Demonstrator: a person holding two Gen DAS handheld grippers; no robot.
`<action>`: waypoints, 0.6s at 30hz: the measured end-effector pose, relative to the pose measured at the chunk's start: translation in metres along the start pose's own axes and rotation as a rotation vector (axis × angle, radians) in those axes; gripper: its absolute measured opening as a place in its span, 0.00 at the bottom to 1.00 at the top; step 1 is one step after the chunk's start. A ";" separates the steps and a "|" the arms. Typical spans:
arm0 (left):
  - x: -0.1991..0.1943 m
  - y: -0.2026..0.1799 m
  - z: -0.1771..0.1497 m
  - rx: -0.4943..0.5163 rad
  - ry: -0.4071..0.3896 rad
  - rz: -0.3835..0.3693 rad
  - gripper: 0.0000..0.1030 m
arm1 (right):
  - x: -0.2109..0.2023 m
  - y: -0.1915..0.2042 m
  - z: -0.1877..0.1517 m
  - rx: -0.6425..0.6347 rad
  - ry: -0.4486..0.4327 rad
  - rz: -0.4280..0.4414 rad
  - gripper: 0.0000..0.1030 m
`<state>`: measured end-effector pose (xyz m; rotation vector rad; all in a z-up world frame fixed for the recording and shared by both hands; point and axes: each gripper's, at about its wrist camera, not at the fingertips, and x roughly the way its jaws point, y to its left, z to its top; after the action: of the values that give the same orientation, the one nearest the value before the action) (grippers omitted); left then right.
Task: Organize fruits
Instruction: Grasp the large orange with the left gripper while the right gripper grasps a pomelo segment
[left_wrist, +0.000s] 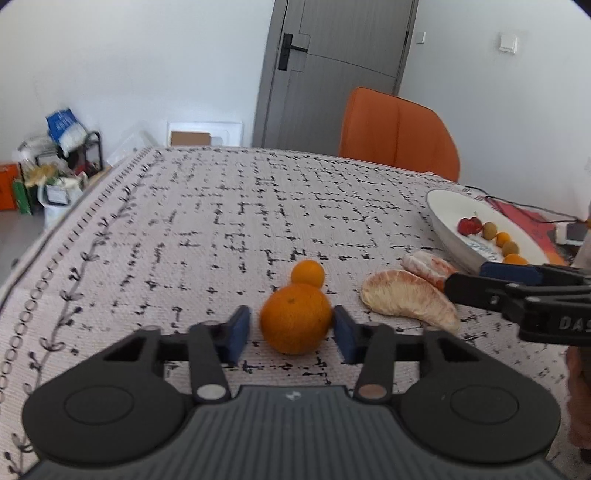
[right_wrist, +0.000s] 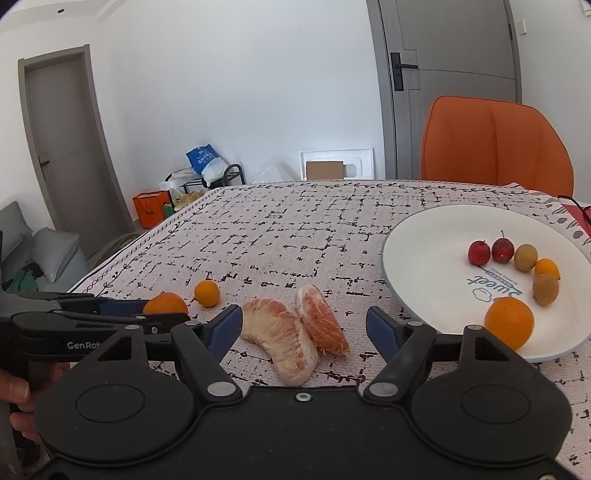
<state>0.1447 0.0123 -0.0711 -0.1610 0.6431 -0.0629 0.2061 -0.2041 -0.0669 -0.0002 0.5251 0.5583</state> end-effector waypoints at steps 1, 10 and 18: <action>0.001 0.000 0.000 -0.002 -0.001 -0.001 0.39 | 0.002 0.000 0.000 -0.003 0.003 0.000 0.71; -0.008 0.010 0.003 -0.019 -0.022 0.009 0.39 | 0.018 0.002 0.005 -0.015 0.037 0.002 0.53; -0.013 0.021 0.005 -0.036 -0.035 0.023 0.39 | 0.031 0.000 0.006 -0.027 0.067 -0.025 0.34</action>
<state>0.1375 0.0347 -0.0625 -0.1891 0.6113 -0.0265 0.2309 -0.1877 -0.0765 -0.0515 0.5819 0.5428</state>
